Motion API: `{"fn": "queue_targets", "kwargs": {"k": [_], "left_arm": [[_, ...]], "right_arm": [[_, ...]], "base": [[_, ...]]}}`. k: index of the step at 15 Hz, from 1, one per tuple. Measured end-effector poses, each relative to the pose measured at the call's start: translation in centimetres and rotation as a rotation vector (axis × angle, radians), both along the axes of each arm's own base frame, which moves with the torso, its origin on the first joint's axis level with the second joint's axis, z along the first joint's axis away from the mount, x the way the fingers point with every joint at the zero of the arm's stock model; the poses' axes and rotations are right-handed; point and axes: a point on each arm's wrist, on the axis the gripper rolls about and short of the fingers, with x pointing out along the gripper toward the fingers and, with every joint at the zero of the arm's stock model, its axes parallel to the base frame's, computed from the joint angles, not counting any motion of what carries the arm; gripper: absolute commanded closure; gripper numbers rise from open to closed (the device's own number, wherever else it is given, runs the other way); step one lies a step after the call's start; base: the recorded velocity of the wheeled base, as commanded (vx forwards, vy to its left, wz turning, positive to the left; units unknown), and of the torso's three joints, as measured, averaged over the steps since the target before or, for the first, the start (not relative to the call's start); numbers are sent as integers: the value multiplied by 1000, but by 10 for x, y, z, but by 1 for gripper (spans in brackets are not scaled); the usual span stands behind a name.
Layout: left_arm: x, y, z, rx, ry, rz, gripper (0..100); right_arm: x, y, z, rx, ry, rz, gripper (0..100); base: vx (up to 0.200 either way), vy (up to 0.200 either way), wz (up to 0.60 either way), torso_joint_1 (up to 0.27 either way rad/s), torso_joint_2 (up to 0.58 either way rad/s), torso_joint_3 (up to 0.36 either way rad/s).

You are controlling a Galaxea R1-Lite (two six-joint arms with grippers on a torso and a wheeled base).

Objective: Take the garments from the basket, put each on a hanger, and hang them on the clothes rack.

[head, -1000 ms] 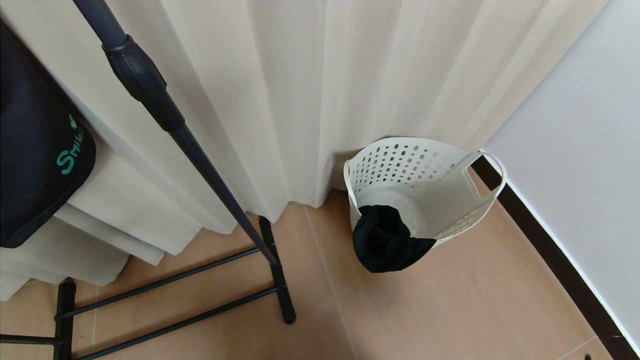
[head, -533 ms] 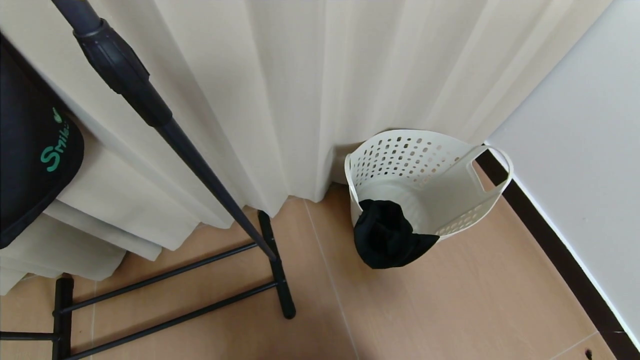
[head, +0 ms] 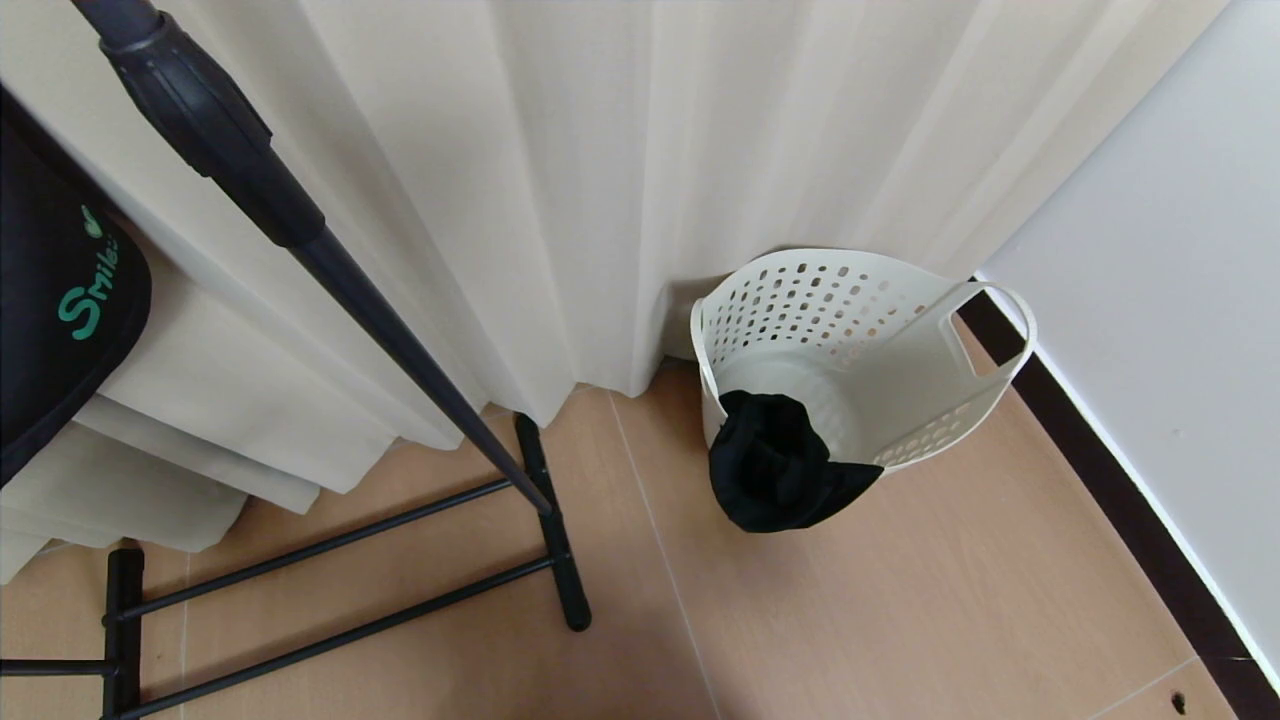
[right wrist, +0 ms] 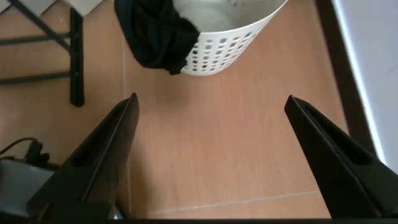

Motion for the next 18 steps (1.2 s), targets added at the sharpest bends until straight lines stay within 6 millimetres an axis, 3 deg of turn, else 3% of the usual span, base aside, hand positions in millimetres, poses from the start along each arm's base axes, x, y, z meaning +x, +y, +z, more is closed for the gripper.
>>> {"fn": "queue_targets", "kwargs": {"k": [3,6,10,15,18], "left_arm": [[0,0,0,0,0,0,0],[0,0,0,0,0,0,0],[0,0,0,0,0,0,0],[0,0,0,0,0,1,0],[0,0,0,0,0,1,0]], "right_arm": [[47,9,32,-26,145,86,0],[110,29,64,-124,201,157,0],[194,66,82,-324,206,211,0],[286,113,76,-507,184,204,0],[332,132,55,-541,201,189,0]], "base": [[0,0,0,0,0,0],[0,0,0,0,0,0],[0,0,0,0,0,0],[0,0,0,0,0,0],[0,0,0,0,0,0]]}}
